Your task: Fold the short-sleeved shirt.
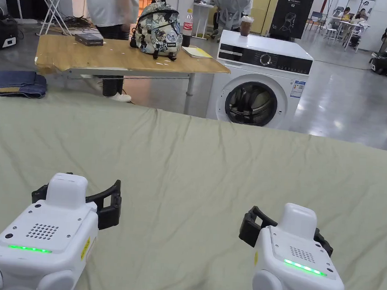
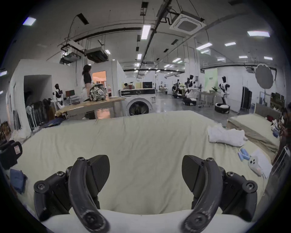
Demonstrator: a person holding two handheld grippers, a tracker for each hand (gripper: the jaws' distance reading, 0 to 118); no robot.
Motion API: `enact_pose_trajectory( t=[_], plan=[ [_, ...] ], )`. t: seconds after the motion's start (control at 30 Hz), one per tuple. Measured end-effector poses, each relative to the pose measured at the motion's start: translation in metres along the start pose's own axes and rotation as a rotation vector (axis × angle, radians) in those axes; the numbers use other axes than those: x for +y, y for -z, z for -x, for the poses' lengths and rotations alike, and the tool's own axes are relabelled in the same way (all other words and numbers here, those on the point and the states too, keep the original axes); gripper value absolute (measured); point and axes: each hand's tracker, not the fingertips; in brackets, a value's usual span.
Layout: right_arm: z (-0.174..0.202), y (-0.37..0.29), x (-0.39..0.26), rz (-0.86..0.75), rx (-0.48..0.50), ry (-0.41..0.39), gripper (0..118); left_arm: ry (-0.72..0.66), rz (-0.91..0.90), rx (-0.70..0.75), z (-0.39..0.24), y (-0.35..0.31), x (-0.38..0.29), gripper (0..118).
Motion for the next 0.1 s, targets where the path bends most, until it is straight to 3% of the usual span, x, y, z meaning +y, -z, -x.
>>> enact_pose_trajectory(
  t=[0.1],
  plan=[
    [-0.0052, -0.003, -0.0005, 0.005, 0.08, 0.026, 96, -0.001, -0.001, 0.002, 0.0006, -0.0002, 0.0001, 83]
  ],
)
